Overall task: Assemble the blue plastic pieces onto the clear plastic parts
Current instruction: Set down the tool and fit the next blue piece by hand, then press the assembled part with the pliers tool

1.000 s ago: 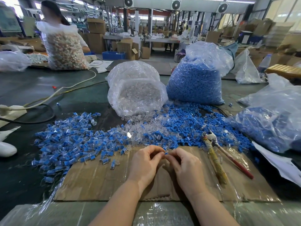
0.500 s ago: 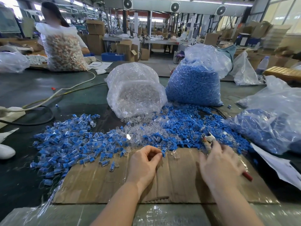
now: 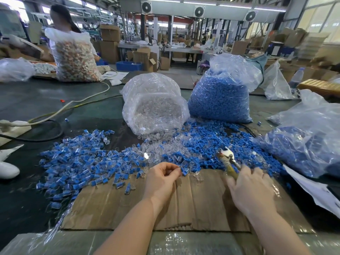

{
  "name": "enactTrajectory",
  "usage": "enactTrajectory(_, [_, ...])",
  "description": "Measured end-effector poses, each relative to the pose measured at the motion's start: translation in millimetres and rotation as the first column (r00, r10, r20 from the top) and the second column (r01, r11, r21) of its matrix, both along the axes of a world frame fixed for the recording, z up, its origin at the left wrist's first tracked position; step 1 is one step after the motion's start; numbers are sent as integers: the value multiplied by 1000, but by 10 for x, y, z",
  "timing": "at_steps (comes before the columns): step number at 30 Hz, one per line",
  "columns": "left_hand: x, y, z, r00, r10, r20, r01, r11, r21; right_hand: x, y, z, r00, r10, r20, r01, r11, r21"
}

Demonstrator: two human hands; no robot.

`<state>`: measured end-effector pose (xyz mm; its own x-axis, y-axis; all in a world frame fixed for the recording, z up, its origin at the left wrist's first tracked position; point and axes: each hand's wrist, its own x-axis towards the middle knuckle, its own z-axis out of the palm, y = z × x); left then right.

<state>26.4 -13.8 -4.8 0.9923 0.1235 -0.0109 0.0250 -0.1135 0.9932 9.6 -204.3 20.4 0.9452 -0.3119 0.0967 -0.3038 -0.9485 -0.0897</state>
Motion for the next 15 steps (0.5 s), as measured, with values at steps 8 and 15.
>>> enactTrajectory(8, [162, 31, 101, 975, 46, -216, -114, 942, -314, -127, 328, 275, 941, 338, -25, -154, 492, 857])
enactTrajectory(15, [183, 29, 140, 964, 48, -263, -147, 916, -373, -122, 317, 292, 884, 443, -148, -53, 411, 910])
